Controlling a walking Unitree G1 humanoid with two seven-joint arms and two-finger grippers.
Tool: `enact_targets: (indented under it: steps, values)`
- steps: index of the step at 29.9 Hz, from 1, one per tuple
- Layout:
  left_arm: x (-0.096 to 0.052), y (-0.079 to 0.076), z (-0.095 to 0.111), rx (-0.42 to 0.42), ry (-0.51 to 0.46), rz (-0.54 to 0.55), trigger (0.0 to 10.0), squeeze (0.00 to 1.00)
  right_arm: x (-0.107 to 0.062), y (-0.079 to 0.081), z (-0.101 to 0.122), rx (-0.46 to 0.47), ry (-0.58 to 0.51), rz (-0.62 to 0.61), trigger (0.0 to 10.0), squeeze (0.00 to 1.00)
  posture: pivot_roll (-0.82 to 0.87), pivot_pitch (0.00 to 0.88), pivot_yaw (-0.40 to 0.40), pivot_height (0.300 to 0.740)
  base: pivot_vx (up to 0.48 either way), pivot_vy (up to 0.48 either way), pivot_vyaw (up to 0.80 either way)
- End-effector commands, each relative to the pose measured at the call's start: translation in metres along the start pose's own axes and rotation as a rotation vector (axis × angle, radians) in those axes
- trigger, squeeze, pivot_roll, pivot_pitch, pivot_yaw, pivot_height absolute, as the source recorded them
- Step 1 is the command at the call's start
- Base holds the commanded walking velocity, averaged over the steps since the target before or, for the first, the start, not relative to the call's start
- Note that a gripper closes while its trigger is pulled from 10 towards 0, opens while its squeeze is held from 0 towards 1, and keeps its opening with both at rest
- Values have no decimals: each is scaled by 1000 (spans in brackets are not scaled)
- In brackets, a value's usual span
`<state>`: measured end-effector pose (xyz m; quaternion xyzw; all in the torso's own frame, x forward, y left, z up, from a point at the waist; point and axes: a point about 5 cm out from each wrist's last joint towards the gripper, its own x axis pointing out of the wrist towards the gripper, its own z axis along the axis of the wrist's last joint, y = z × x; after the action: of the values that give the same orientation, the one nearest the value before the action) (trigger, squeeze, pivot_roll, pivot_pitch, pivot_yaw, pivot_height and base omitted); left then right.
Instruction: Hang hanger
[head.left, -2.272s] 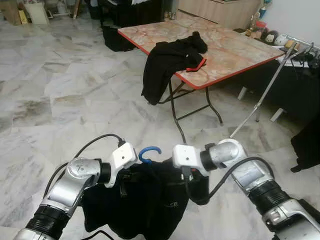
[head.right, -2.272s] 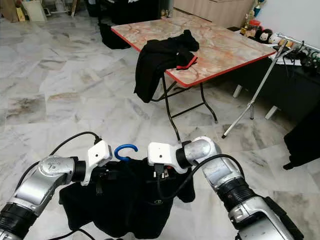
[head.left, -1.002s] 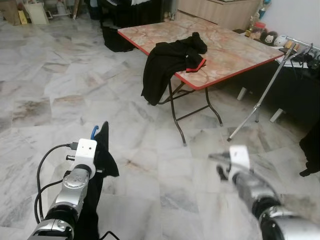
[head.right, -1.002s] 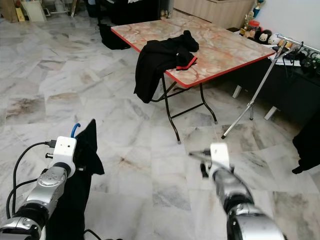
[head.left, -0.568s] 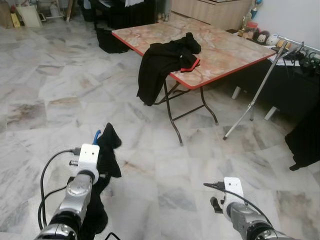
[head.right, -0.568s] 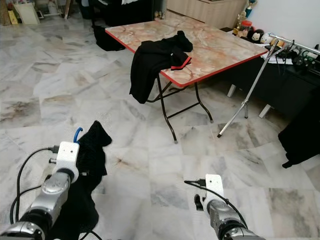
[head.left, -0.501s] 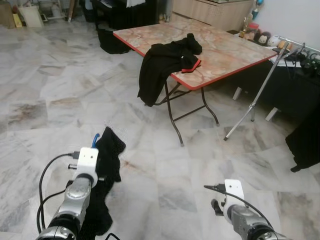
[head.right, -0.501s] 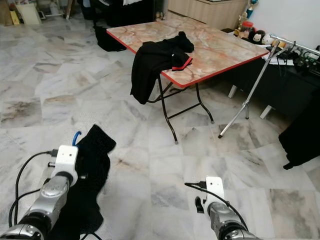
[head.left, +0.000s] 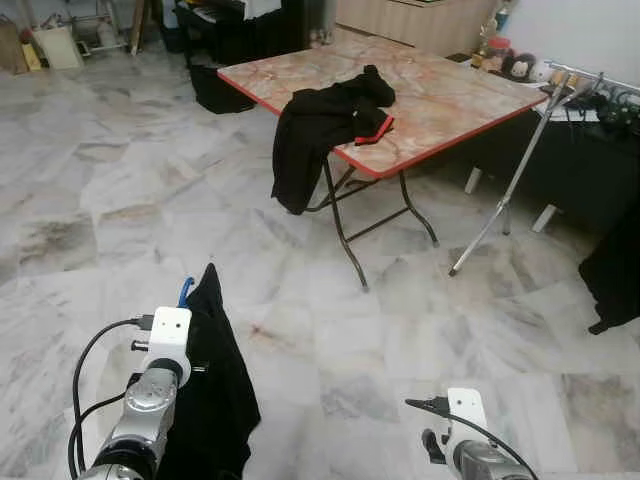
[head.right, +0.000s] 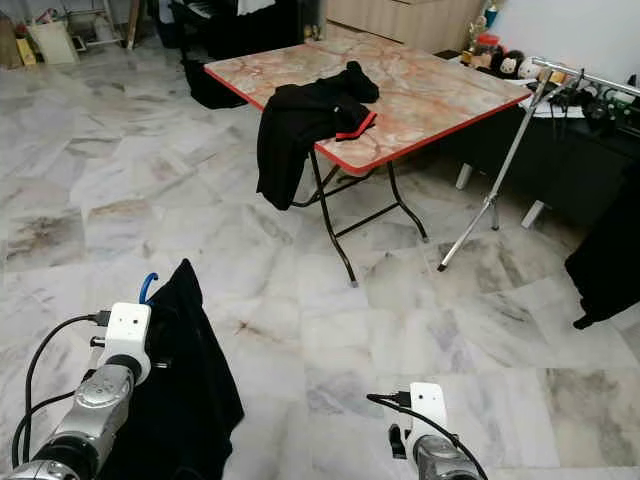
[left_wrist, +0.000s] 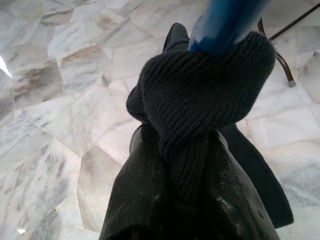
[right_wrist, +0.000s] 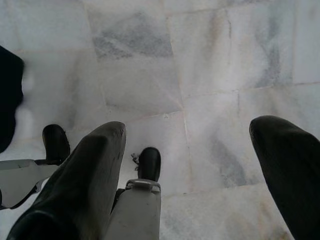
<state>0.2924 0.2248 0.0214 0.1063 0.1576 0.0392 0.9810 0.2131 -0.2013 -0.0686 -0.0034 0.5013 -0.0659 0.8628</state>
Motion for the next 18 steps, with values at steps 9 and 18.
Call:
enact_targets:
  steps: [9,18]
  values:
    - [-5,5,-6,-27,-10,22,10000,0,0,-3,-4,-14,6,-13,10000,0,41,0,-17,740,0,0,-521]
    - [-5,8,-5,20,-21,18,10000,0,0,-2,-2,-22,4,-13,10000,0,53,0,-10,740,0,-199,-765]
